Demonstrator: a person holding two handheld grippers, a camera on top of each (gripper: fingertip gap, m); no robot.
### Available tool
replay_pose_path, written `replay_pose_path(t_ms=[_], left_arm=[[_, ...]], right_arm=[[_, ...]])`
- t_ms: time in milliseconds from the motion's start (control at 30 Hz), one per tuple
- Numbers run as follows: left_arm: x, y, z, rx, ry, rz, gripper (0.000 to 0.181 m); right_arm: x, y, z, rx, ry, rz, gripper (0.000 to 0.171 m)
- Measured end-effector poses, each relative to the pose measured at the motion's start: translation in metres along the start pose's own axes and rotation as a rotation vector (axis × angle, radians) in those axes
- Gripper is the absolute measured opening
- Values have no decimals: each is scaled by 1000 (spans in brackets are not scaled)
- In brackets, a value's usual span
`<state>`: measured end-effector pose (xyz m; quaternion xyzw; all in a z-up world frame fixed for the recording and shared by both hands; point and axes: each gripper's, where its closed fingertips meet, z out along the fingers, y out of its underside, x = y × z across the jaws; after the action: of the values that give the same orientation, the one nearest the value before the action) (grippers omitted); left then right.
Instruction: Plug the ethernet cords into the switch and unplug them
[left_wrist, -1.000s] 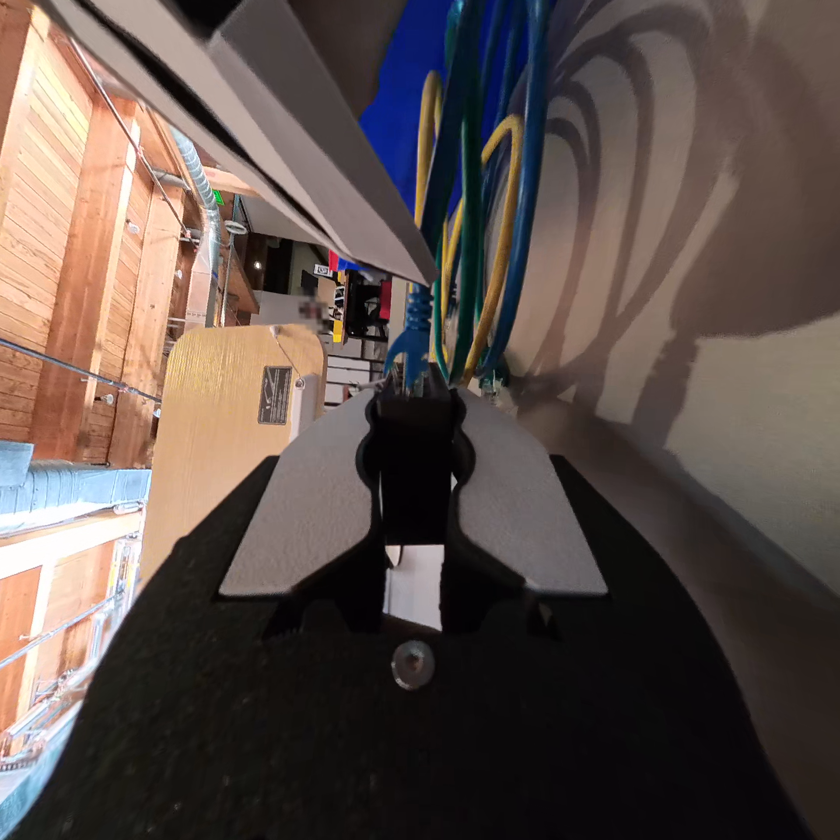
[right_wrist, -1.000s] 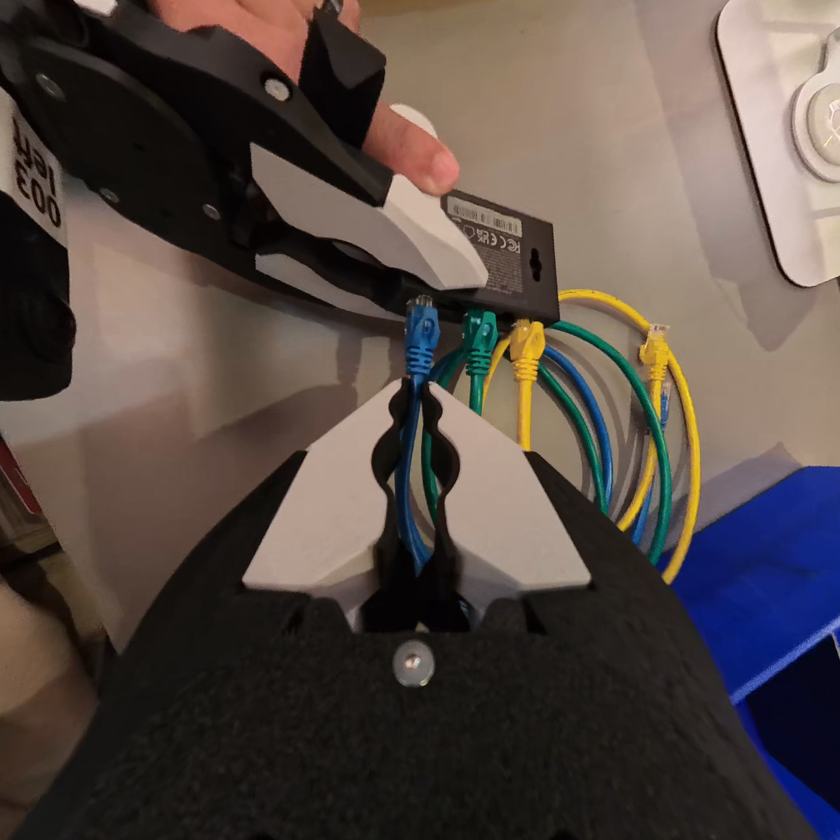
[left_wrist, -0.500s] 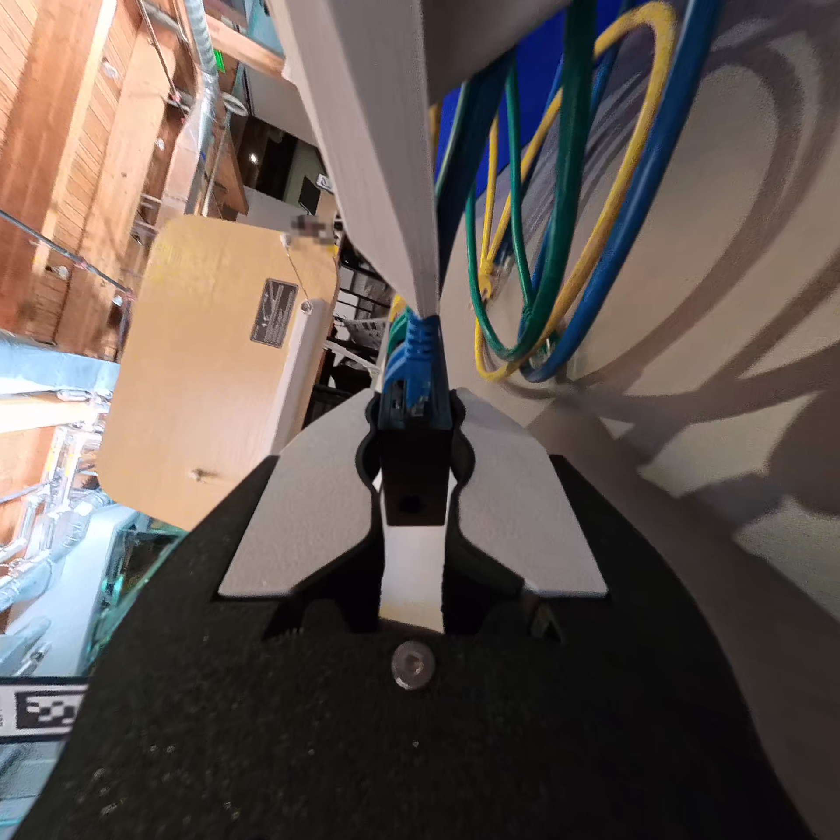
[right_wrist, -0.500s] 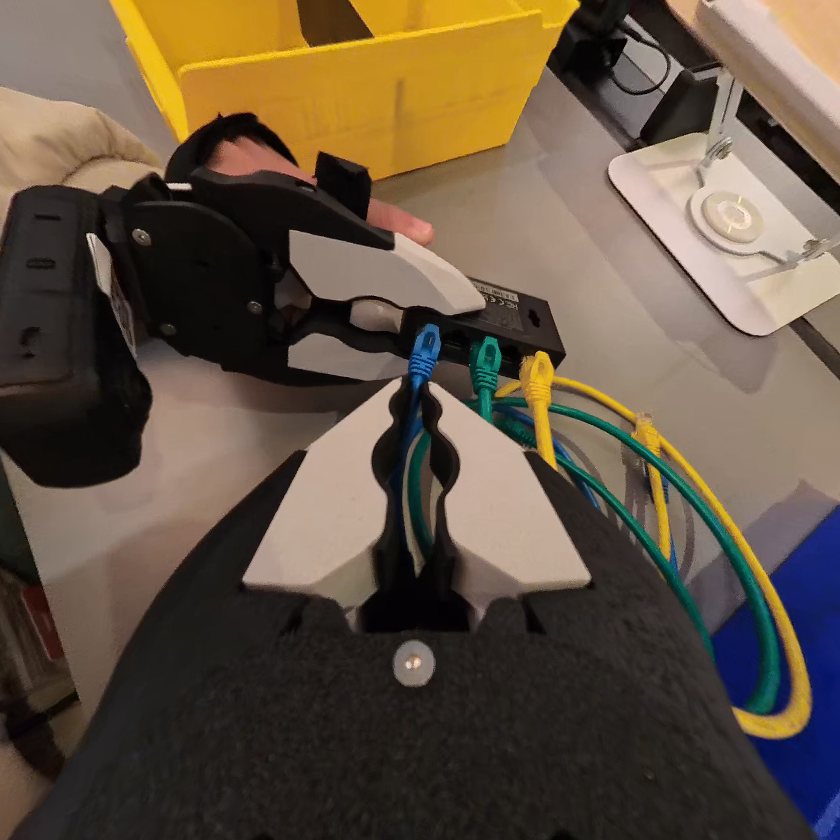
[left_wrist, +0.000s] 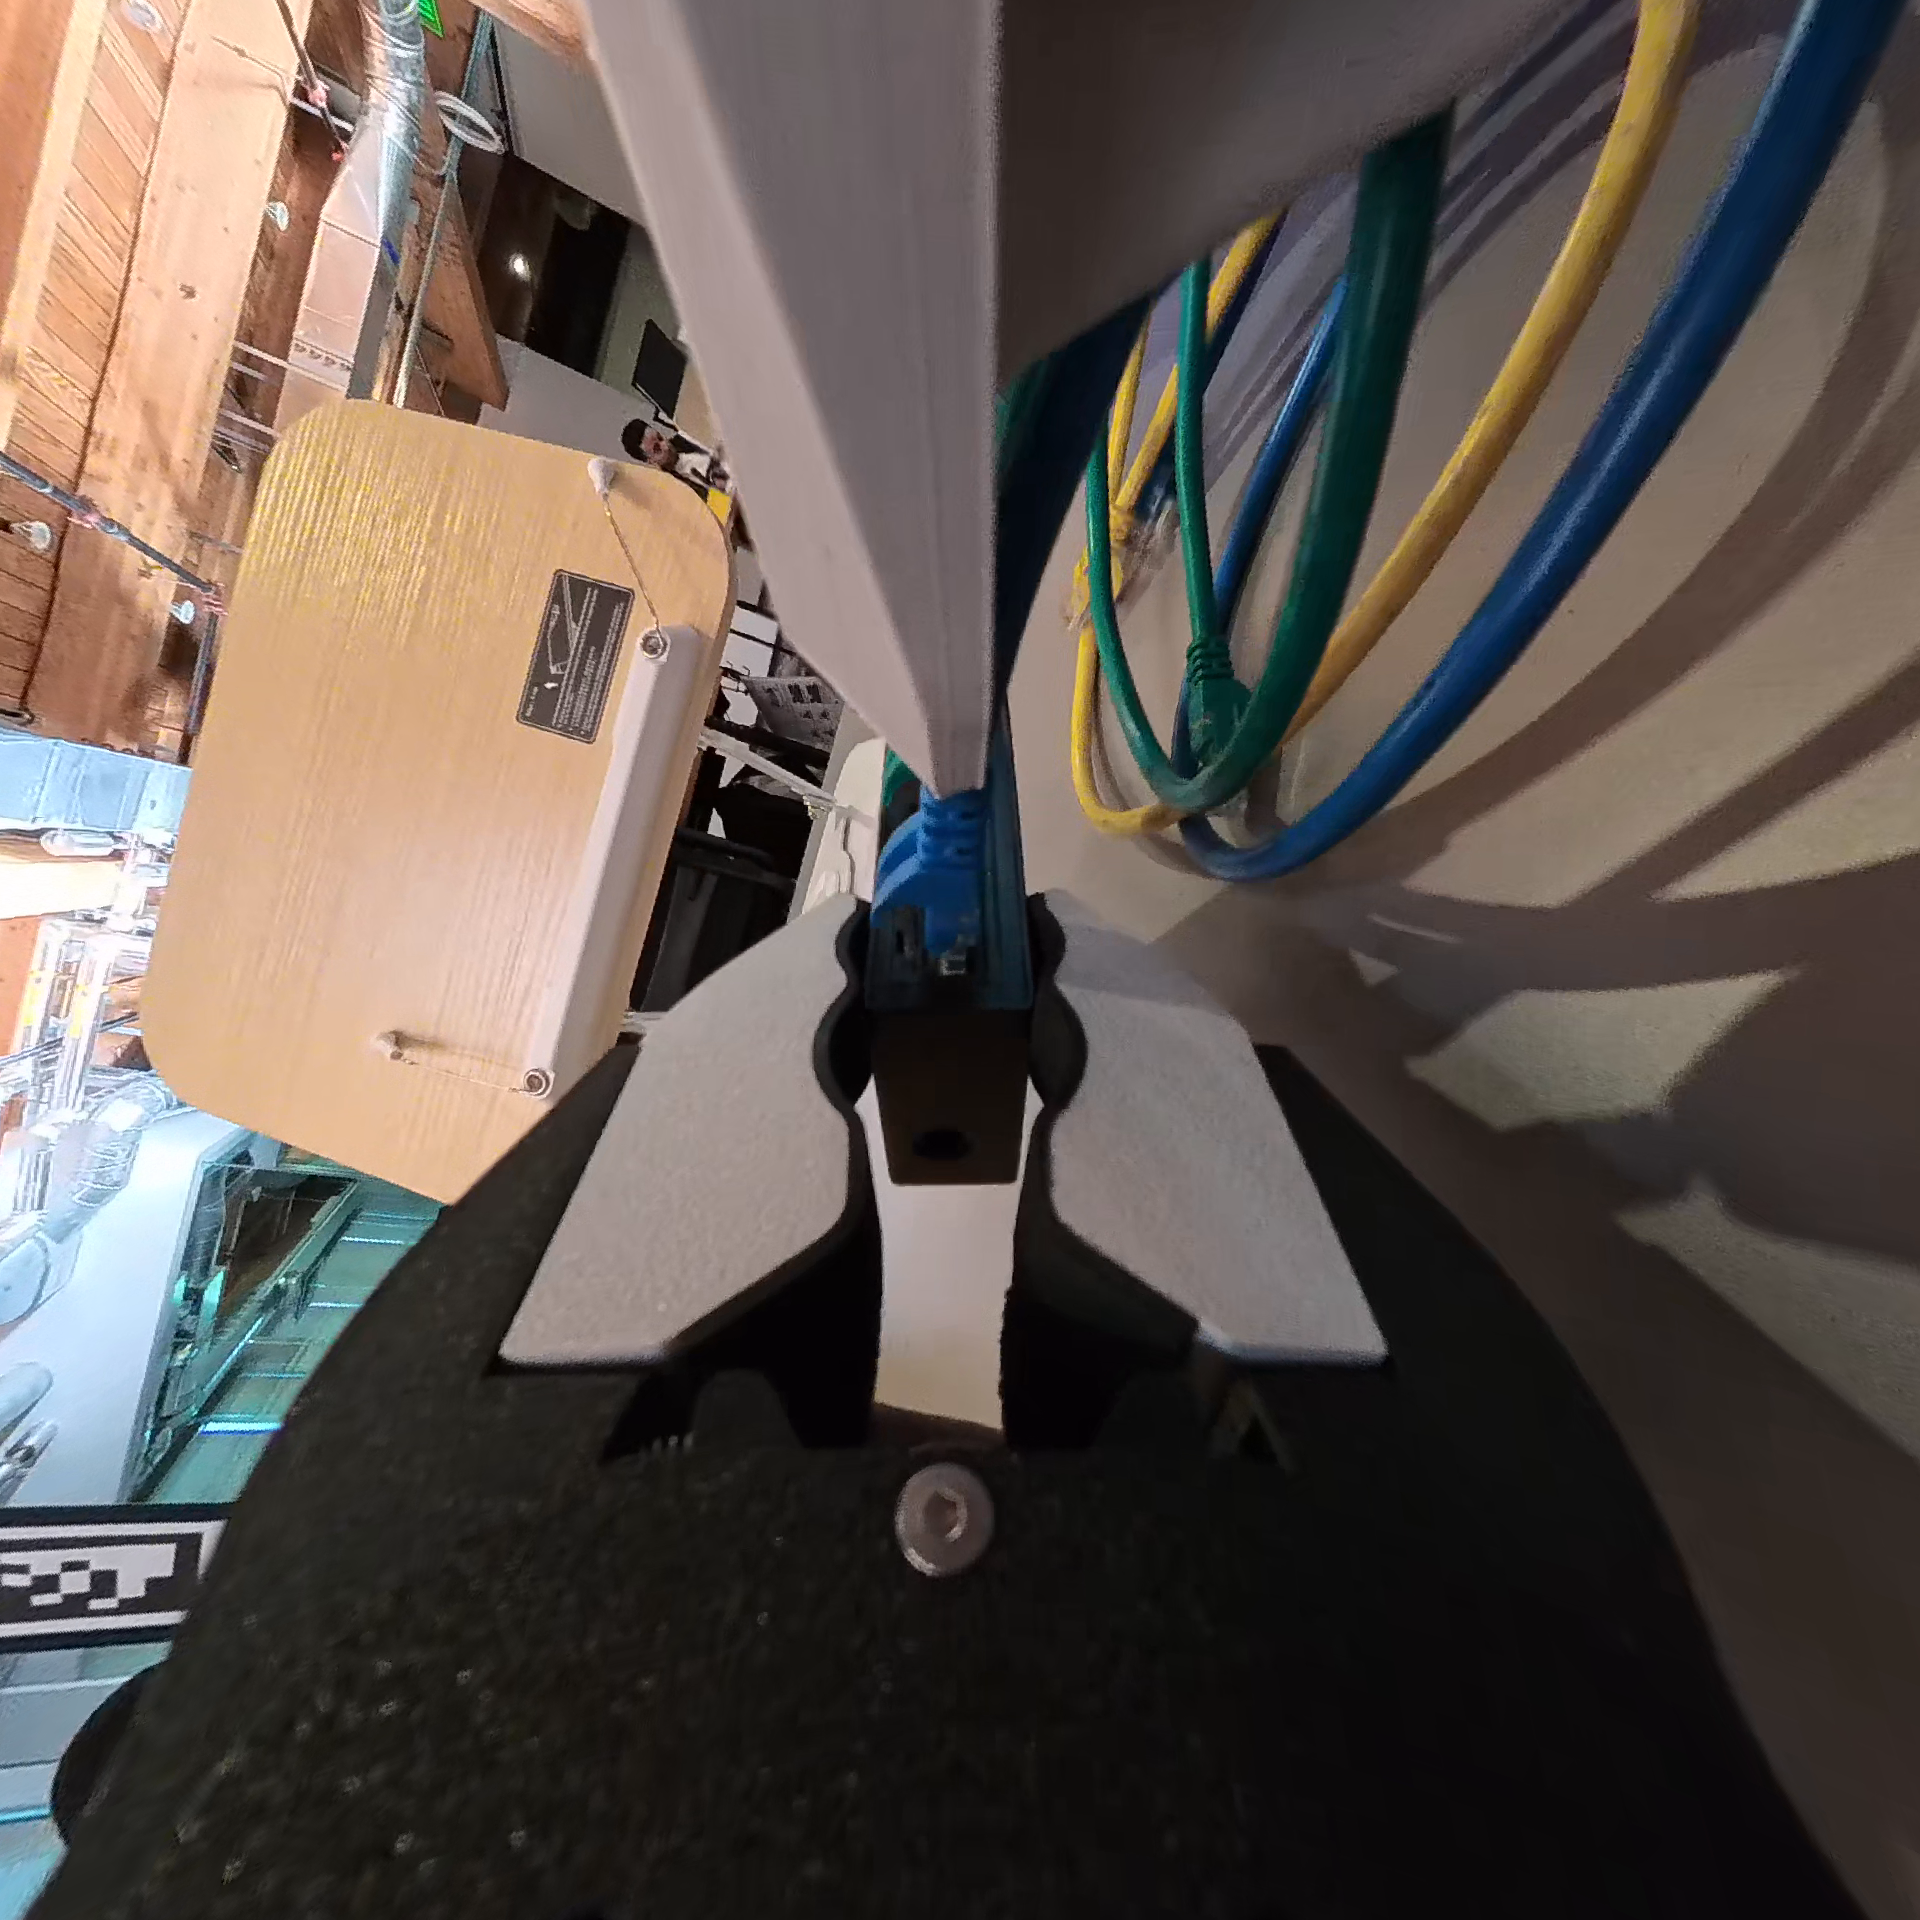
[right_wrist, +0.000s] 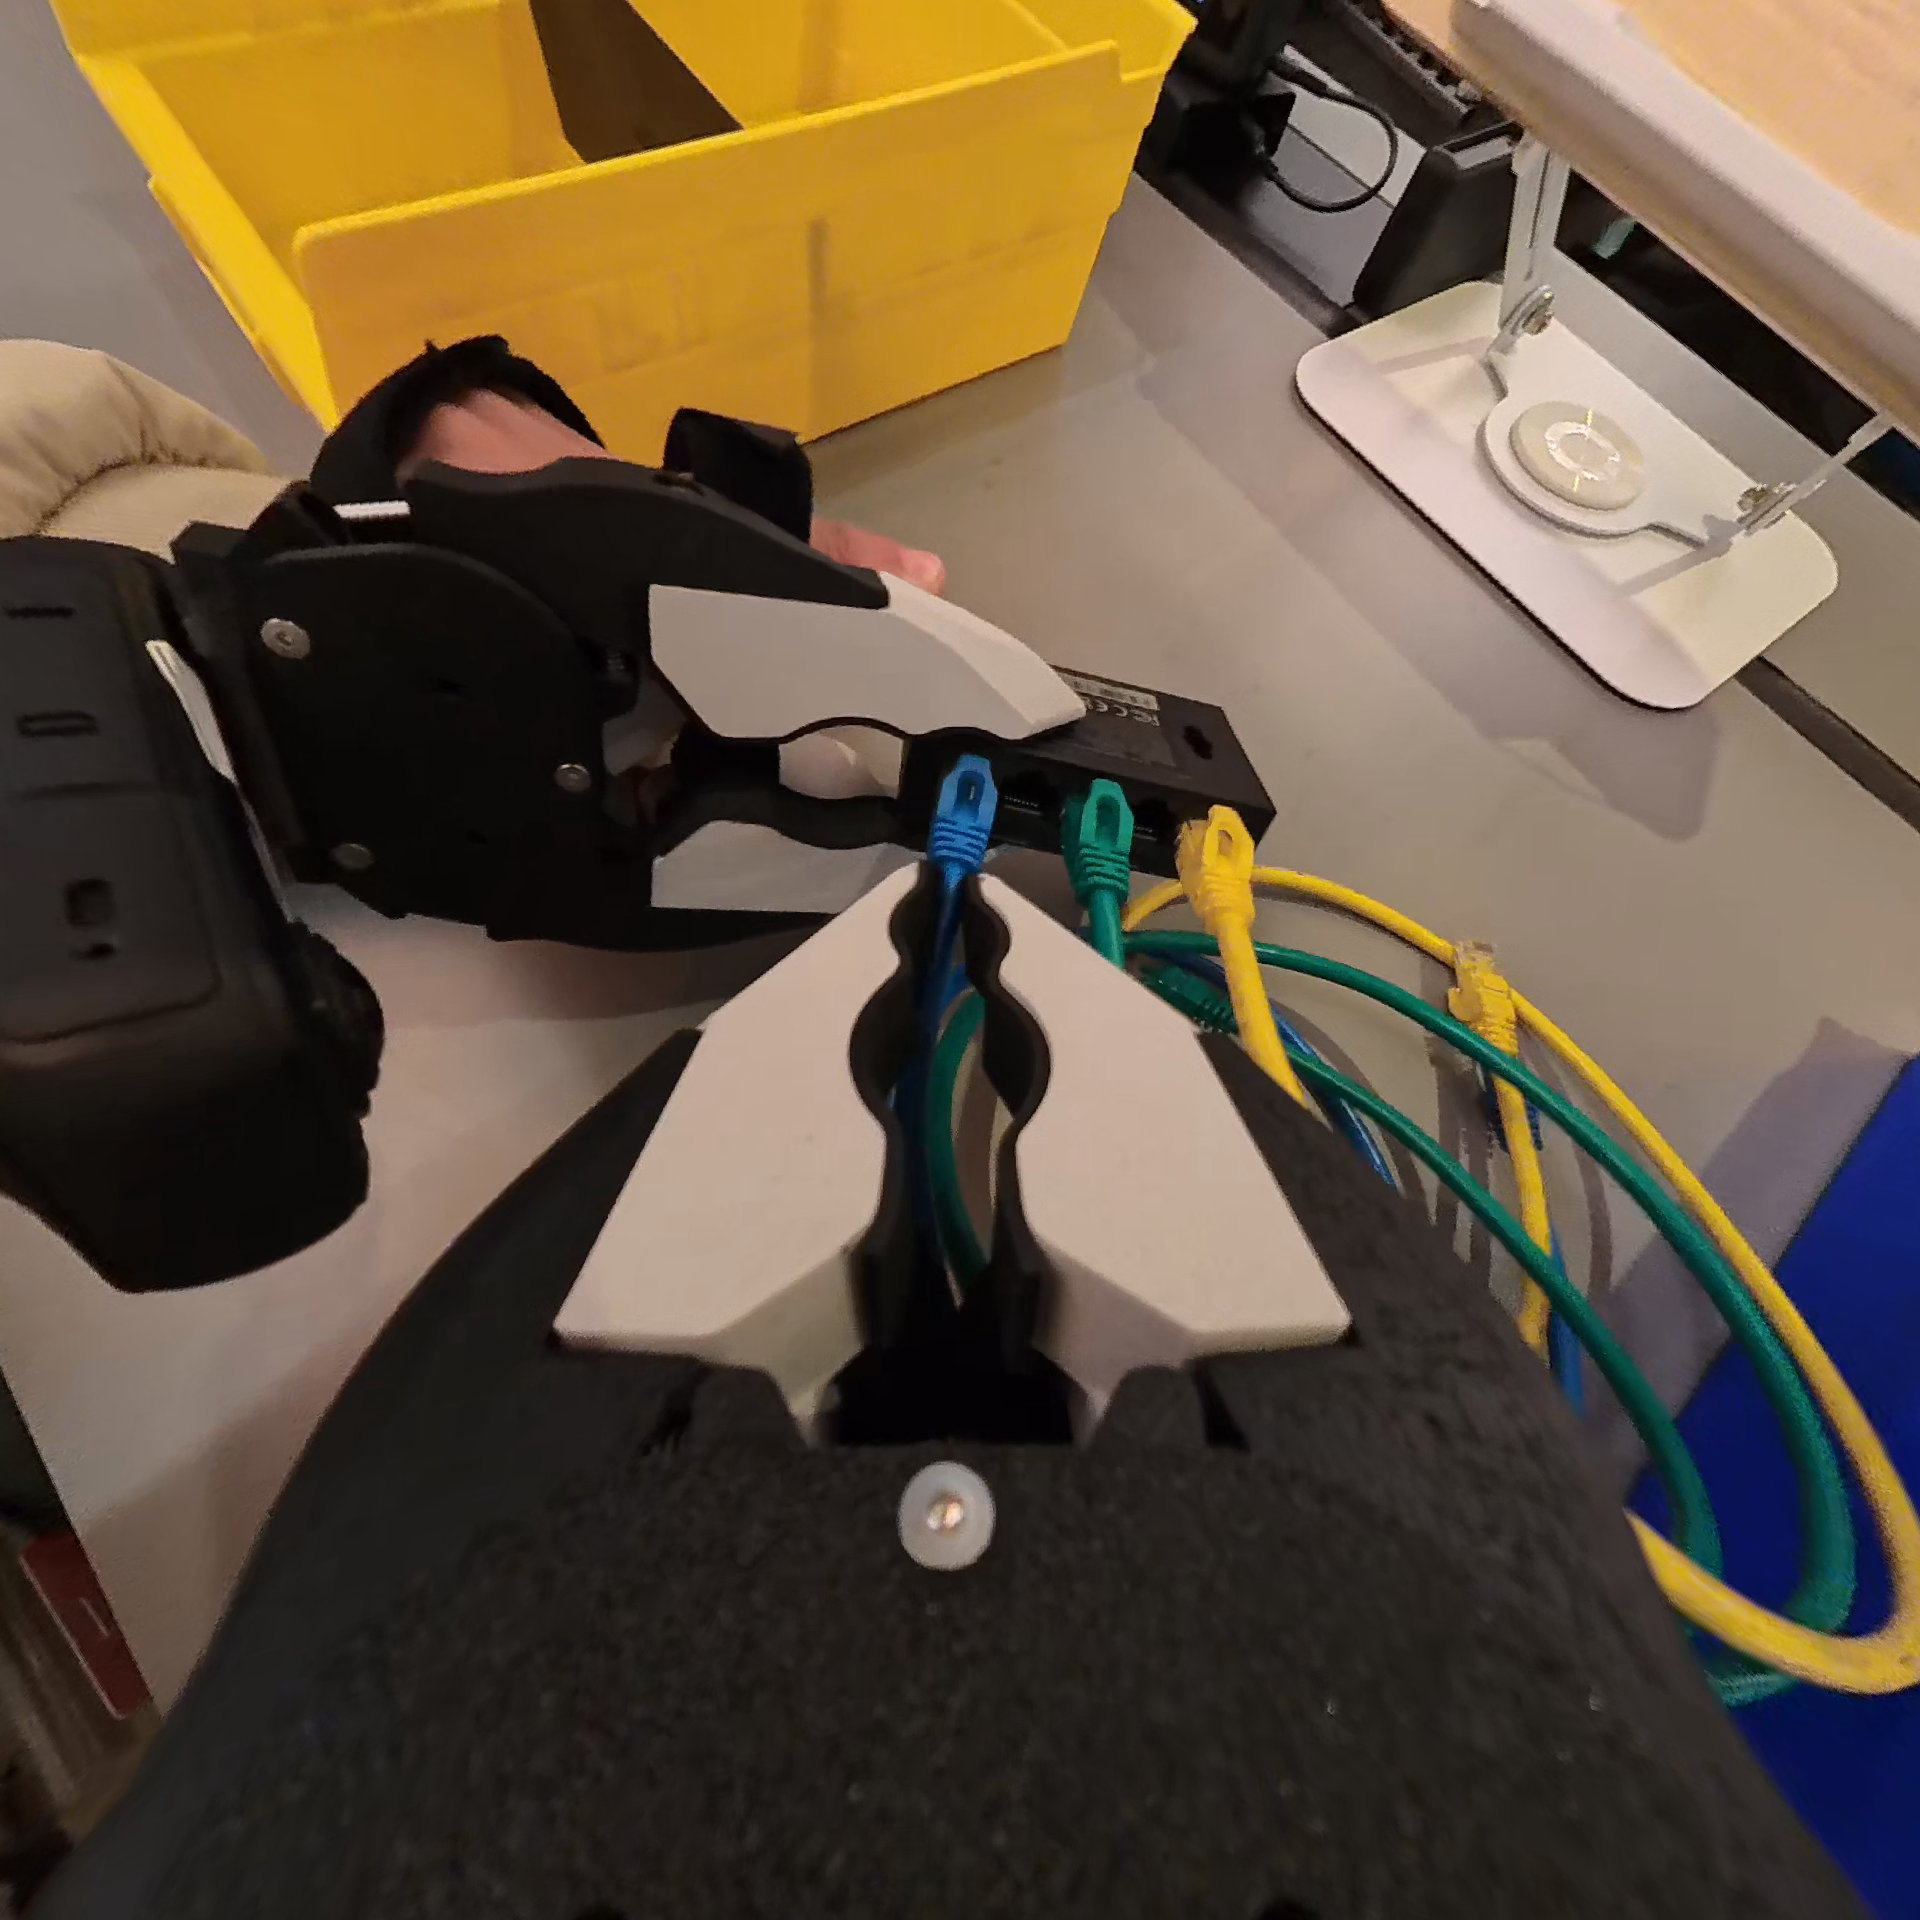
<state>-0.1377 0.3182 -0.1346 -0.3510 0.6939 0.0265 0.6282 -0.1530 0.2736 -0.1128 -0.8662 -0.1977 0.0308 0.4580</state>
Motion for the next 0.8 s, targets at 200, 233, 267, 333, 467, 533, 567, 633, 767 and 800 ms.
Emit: replay_pose_path(t_ms=[200, 233, 267, 333, 467, 533, 567, 633, 767, 800], left_arm=[[1, 1, 0, -16, -2, 24, 24], [2, 2, 0, -17, -1, 30, 24], [3, 2, 0, -19, 4, 32, 25], [5, 2, 1, -20, 8, 41, 24], [5, 2, 1, -33, 5, 42, 24], [2, 2, 0, -34, 0, 29, 24], [1, 2, 0, -31, 0, 23, 24], [1, 2, 0, -25, -2, 36, 25], [3, 5, 2, -14, 10, 40, 26], [2, 4, 2, -4, 10, 14, 26]], right_arm=[[-2, 2, 3, 6, 24, -17, 4], [-3, 2, 4, 8, 12, -11, 4], [-4, 4, 5, 5, 5, -18, 4], [-4, 5, 6, 9, -5, -2, 3], [0, 5, 7, 26, 64, -17, 4], [0, 2, 7, 49, 70, -2, 4], [1, 1, 6, 57, 63, 8, 4], [1, 1, 6, 52, 50, 18, 4], [1, 4, 8, 36, 52, 19, 5], [2, 2, 5, 43, 51, 23, 5]])
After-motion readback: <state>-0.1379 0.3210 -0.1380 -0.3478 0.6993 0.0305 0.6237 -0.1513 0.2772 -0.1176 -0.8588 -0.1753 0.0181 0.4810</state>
